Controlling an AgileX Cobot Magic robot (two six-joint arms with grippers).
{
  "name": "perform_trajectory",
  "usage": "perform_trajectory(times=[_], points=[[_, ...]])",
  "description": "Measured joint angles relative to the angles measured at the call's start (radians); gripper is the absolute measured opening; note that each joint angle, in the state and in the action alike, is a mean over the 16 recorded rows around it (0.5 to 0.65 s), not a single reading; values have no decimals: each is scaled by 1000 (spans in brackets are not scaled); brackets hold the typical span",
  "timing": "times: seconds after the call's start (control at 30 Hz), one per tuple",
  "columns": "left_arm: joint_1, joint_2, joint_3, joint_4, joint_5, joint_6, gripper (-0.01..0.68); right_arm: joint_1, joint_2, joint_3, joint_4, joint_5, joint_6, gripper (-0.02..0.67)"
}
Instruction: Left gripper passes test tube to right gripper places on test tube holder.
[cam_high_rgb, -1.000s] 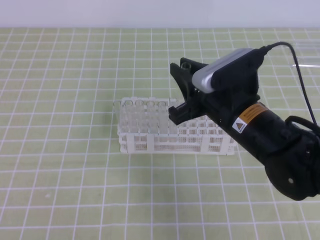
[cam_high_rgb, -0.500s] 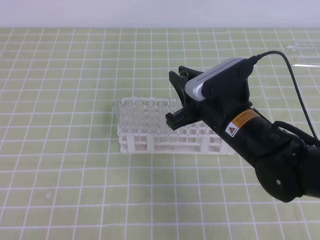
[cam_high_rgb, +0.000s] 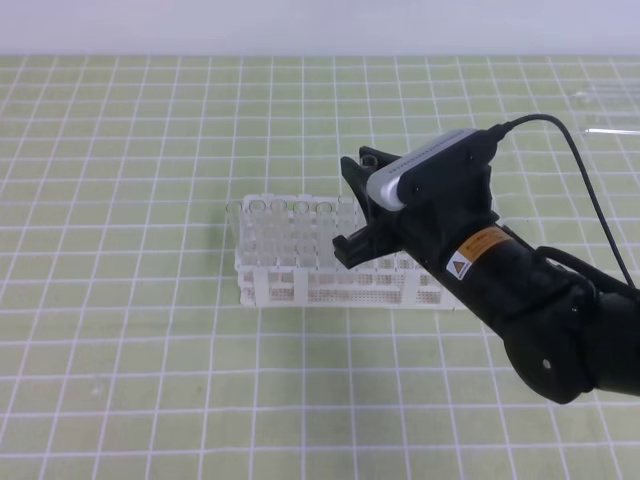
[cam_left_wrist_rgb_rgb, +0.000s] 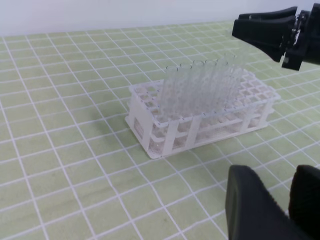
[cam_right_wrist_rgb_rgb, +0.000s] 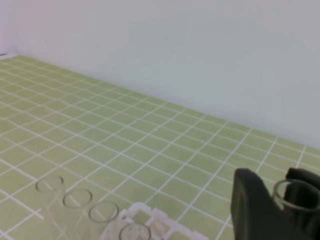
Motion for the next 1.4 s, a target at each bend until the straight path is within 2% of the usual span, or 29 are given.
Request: perform_trajectory(times=[0.47, 1.4], points=[[0, 0, 0, -1, 2, 0, 174, 0, 16, 0, -2, 2, -45, 111], [0, 2, 0, 1, 0, 0, 174, 0, 47, 0, 2, 4, -37, 111]])
